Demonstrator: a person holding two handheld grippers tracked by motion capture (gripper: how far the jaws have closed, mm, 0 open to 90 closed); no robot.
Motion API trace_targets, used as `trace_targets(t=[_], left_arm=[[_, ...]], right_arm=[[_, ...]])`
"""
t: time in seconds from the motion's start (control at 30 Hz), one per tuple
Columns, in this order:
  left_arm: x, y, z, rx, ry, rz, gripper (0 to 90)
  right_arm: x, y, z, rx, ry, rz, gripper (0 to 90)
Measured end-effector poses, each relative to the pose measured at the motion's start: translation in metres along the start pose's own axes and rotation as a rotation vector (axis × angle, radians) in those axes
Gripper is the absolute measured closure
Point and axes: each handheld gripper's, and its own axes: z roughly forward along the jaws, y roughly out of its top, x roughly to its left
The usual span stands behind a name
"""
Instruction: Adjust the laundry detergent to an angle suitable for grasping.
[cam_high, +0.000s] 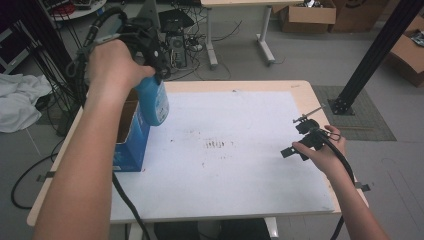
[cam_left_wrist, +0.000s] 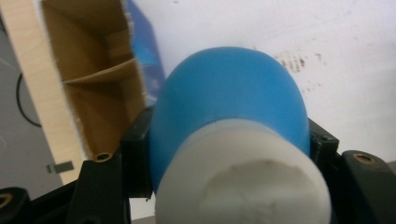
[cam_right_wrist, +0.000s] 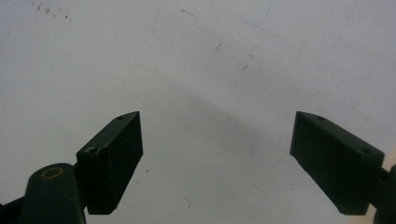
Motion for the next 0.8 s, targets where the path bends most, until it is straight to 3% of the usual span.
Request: trace_targets(t=[0.27, 0.4, 0.63, 0.8], left_arm=[[0.033, -0.009, -0.008, -0.011, 0.061, -0.069, 38.2], [0.049, -0.014, -0.01, -0.016, 0.056, -0.105, 38.2], [0.068, -0.021, -0.006, -0.022, 0.09, -0.147, 38.2], [0.079, -0.024, -0.002, -0.022, 0.077, -0.163, 38.2]], right_arm=[[0.002, 0.001, 0.0, -0.001, 0.002, 0.002, 17.3], [0.002, 0.001, 0.0, 0.004, 0.002, -0.001, 17.3], [0.003, 0.001, 0.0, 0.002, 0.001, -0.004, 17.4], [0.002, 0.001, -0.001, 0.003, -0.002, 0.001, 17.4]])
